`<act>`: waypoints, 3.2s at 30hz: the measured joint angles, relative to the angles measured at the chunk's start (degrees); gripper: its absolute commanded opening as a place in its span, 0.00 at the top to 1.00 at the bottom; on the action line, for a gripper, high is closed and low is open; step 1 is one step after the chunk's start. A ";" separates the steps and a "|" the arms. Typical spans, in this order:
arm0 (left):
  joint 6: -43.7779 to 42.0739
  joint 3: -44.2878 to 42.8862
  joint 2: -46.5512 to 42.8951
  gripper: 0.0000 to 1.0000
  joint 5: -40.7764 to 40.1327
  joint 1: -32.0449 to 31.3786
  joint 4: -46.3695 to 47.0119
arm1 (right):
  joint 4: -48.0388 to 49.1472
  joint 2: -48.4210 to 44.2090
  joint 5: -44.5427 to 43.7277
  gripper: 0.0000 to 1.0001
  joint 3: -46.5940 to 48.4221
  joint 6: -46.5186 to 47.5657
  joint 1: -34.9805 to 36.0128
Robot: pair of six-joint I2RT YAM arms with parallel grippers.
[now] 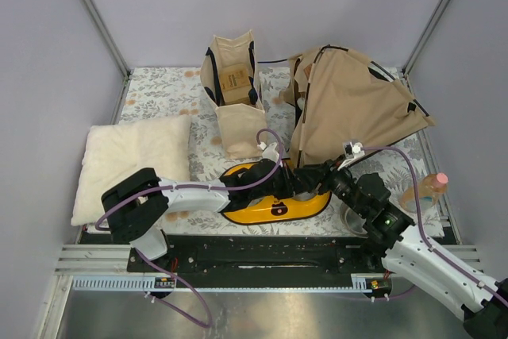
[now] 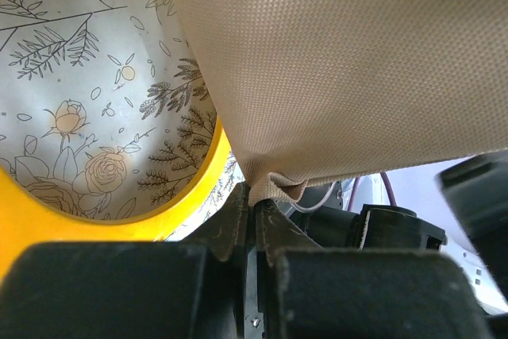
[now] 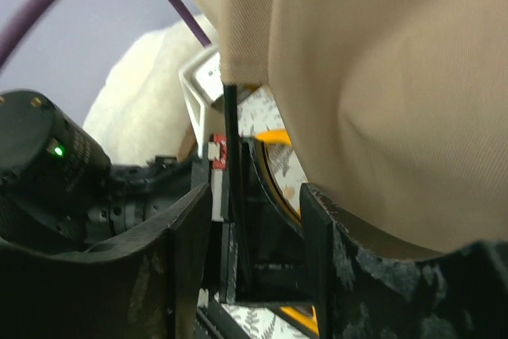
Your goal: Set up the pet tent
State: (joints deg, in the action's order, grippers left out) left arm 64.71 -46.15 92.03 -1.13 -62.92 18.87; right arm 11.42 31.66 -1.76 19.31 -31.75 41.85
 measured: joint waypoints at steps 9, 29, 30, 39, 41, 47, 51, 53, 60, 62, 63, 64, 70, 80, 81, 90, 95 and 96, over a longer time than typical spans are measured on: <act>0.00 0.00 0.00 1.00 0.04 0.00 0.07 | -7.48 -0.68 4.81 0.53 0.00 0.00 -0.28; -0.26 0.83 -0.02 1.00 -0.61 0.00 1.11 | -5.20 2.64 8.41 1.00 0.17 0.02 -0.09; -0.46 0.90 -0.02 1.00 -0.57 0.00 1.62 | -5.46 1.84 7.78 1.00 0.15 0.02 -0.02; -8.04 2.14 -1.62 1.00 -2.56 -0.02 4.07 | -4.87 0.44 2.89 1.00 0.02 -0.04 0.31; -9.64 2.14 -1.73 1.00 -3.72 -0.11 3.41 | -4.13 1.53 1.97 1.00 0.02 -0.07 0.39; -12.41 2.12 -1.75 1.00 -6.10 -0.68 3.23 | -1.40 4.72 -0.85 1.00 0.02 -0.04 0.70; -13.03 2.01 -1.75 1.00 -7.28 -1.25 3.50 | 0.37 6.40 -2.36 1.00 0.04 0.20 0.81; -13.33 2.01 -1.75 1.00 -7.96 -1.44 3.61 | 0.76 6.69 -3.04 1.00 0.04 0.48 0.85; -13.29 2.05 -1.75 1.00 -8.87 -1.95 4.48 | 1.84 7.02 -6.01 1.00 0.07 2.32 0.94; -13.27 2.08 -1.75 1.00 -9.16 -2.01 4.76 | 2.43 7.08 -6.73 1.00 0.09 2.75 0.96; -13.25 2.10 -1.75 1.00 -9.27 -2.01 4.83 | 2.47 7.13 -7.21 1.00 0.17 3.02 0.96; -13.18 2.16 -1.75 1.00 -9.38 -2.01 5.03 | 2.69 7.21 -7.74 1.00 0.20 3.28 0.96; -12.31 2.80 -1.70 1.00 -9.55 -2.01 6.14 | 3.32 8.02 -9.18 1.00 0.52 4.37 0.98; -12.13 2.80 -0.46 1.00 -9.84 -2.01 7.85 | 5.40 10.51 -12.07 1.00 1.03 4.98 0.98; -12.09 2.80 -0.28 1.00 -9.90 -2.01 8.07 | 5.51 10.71 -12.35 1.00 1.05 5.03 0.98; -11.30 3.54 0.09 1.00 -10.36 -2.01 10.71 | 6.49 12.35 -14.47 1.00 2.14 6.16 1.18; -11.13 3.54 0.74 1.00 -10.56 -2.01 11.65 | 6.67 13.55 -15.47 1.00 2.82 6.27 1.25; -11.10 3.54 0.85 1.00 -10.62 -2.01 11.74 | 6.69 13.77 -15.56 1.00 2.86 6.25 1.25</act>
State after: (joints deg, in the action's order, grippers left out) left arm 53.60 -42.61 92.88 -11.75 -64.93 30.61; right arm 18.11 45.43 -17.32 22.17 -25.50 43.09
